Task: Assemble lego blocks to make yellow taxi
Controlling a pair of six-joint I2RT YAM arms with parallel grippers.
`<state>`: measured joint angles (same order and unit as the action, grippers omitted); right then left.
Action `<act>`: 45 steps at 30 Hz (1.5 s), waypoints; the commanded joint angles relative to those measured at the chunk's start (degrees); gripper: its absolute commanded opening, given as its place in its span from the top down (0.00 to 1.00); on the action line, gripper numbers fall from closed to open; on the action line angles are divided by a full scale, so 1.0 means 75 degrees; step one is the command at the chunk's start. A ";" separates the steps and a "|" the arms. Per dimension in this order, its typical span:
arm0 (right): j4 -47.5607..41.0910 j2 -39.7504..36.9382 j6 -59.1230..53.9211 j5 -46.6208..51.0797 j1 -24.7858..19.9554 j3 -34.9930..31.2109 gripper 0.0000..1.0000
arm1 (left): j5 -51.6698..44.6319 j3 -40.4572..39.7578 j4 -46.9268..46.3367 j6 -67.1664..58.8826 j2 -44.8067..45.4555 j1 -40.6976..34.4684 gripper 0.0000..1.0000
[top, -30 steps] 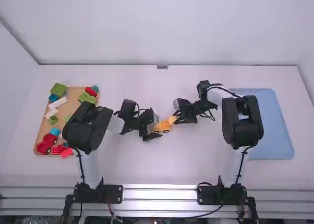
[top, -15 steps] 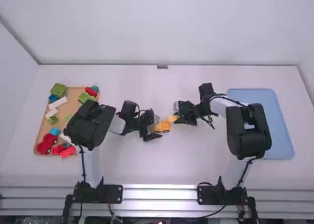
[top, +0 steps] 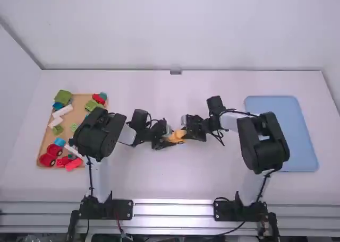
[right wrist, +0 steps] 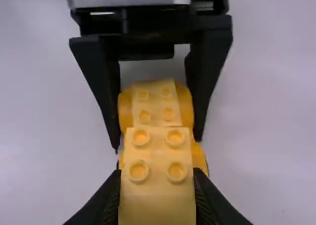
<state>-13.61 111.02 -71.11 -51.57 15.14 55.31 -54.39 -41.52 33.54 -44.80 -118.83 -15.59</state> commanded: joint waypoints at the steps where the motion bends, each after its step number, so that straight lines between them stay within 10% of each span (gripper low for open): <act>1: -0.0017 -0.0210 0.0265 0.0137 0.0050 -0.0090 0.87 | -0.0224 0.0047 -0.0073 -0.0009 -0.0152 -0.0023 0.46; 9: -0.0047 -0.0210 0.0309 0.0694 0.0364 -0.0093 0.88 | -0.0423 0.0023 -0.0994 -0.1431 -0.0152 -0.0023 0.58; 36: -0.0472 -0.0210 -0.0294 0.0659 0.0490 -0.0102 0.85 | -0.0224 0.0023 -0.0729 -0.0970 -0.0152 -0.0023 0.52; 45: -0.0437 -0.0210 -0.0300 0.0717 0.0714 -0.0102 0.55 | -0.0227 0.0023 -0.0749 -0.0965 -0.0149 -0.0023 0.53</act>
<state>-16.62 110.83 -73.43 -45.89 20.12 55.11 -57.87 -41.76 28.21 -52.10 -118.83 -15.59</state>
